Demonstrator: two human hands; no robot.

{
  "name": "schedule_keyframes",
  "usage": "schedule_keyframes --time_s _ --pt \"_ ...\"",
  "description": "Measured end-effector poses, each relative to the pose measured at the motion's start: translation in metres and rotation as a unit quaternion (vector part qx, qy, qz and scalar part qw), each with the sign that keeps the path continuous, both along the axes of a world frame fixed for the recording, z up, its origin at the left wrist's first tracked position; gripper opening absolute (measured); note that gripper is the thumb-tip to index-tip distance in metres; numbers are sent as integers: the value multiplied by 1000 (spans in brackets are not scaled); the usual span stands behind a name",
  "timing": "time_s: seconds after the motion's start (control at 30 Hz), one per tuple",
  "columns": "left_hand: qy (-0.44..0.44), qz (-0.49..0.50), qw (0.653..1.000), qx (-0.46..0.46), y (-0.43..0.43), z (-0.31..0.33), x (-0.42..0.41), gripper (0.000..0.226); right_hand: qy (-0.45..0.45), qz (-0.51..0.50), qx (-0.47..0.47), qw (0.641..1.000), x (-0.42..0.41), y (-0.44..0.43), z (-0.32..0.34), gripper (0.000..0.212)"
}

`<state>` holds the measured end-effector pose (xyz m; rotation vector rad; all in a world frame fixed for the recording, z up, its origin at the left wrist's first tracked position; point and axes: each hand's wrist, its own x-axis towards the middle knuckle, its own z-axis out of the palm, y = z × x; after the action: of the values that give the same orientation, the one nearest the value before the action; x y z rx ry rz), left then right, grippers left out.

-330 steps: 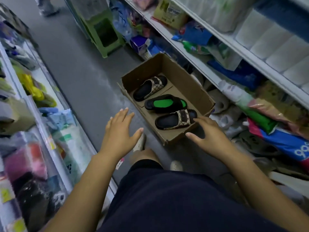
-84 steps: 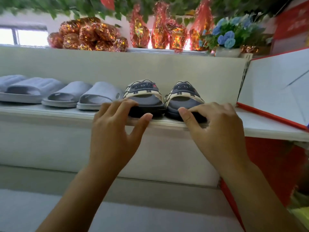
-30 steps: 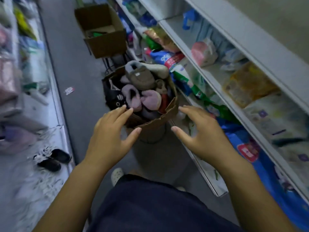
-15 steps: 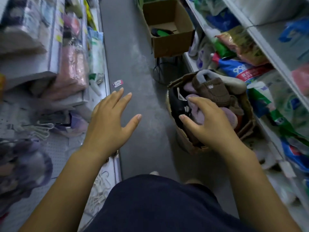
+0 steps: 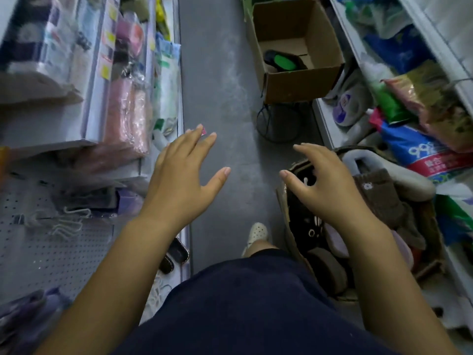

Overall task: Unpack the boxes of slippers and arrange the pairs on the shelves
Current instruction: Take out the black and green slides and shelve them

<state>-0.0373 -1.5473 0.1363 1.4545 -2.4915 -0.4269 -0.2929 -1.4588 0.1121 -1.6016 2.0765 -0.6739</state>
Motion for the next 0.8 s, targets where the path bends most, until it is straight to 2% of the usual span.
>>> schedule_keyframes --time_s 0.27,0.5,0.8 --pt "-20 25 999 29 -122 8 -35 66 12 45 27 999 -45 -154 11 64" --pt "-17 3 997 72 -220 -11 -58 64 10 28 69 997 -55 -240 -8 65" --pt "-52 -126 989 57 -427 -14 -96 63 10 -114 70 991 -61 -369 -4 61"
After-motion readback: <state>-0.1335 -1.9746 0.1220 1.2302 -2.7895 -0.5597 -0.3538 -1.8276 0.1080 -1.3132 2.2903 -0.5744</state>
